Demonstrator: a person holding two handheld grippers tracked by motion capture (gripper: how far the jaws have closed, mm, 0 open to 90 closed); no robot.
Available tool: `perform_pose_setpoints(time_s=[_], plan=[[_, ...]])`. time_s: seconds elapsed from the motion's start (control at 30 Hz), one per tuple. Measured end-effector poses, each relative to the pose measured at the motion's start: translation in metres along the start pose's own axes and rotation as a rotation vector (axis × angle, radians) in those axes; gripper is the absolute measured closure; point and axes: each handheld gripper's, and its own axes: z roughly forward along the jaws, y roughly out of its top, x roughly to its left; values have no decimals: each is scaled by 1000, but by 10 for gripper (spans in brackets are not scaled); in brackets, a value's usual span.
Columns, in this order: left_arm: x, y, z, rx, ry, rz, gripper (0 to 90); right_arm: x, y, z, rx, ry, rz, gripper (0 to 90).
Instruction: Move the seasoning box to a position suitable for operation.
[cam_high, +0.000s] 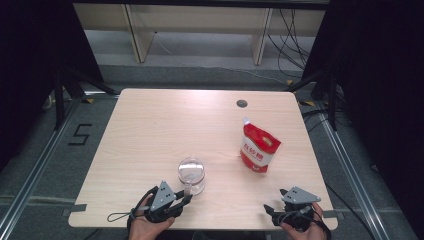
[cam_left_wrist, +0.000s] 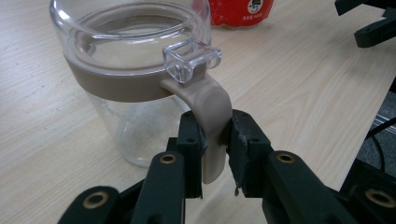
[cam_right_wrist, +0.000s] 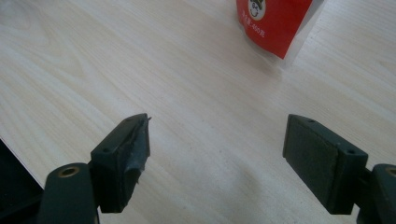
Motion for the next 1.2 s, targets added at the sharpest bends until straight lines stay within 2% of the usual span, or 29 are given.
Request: perform_pose_setpoints(time_s=[0.07,0.1,0.17,0.2,0.27,0.3,0.33,0.43,0.47,0.53,0.57,0.67,0.8,0.87,0.93,1.1,1.17,1.2], plan=[[3,-1,-1,-8,-5,-8,745,-1,0,1,-4,-2,-15,240],[4,-1,-3,5,-1,-8,743,0,0,0,4,-5,2,240],[8,-1,-7,17,8,-5,739,0,0,1,6,7,5,240],[11,-2,-9,14,9,-9,737,-1,-1,2,-1,16,-16,239],[21,-4,-14,9,48,-17,729,0,-1,2,0,10,-4,239],[21,-4,-14,9,48,-17,727,0,-1,2,0,10,-4,239],[27,-6,-16,12,72,-24,725,0,-1,2,2,10,-4,240],[29,-6,-17,0,91,-30,722,0,-1,2,2,16,-7,240],[33,-6,-18,3,114,-29,722,1,0,2,2,19,-14,240],[36,-6,-19,5,124,-31,721,1,0,2,6,20,-16,240],[39,-6,-19,2,143,-37,721,0,0,2,2,22,-22,240],[45,-6,-20,-5,173,-35,722,1,-1,2,4,15,-17,244],[57,-5,-21,-15,211,-53,724,2,0,1,8,10,-2,243],[63,-5,-21,-13,243,-68,729,1,0,3,-3,14,-30,243],[67,-4,-19,-12,252,-56,733,1,0,3,1,21,-23,243],[71,-3,-16,-8,274,-59,753,2,0,3,6,23,-25,251],[73,-2,-16,-1,282,-37,758,2,0,3,4,13,-29,251],[75,-3,-15,-2,273,-24,760,1,0,3,4,15,-36,251]])
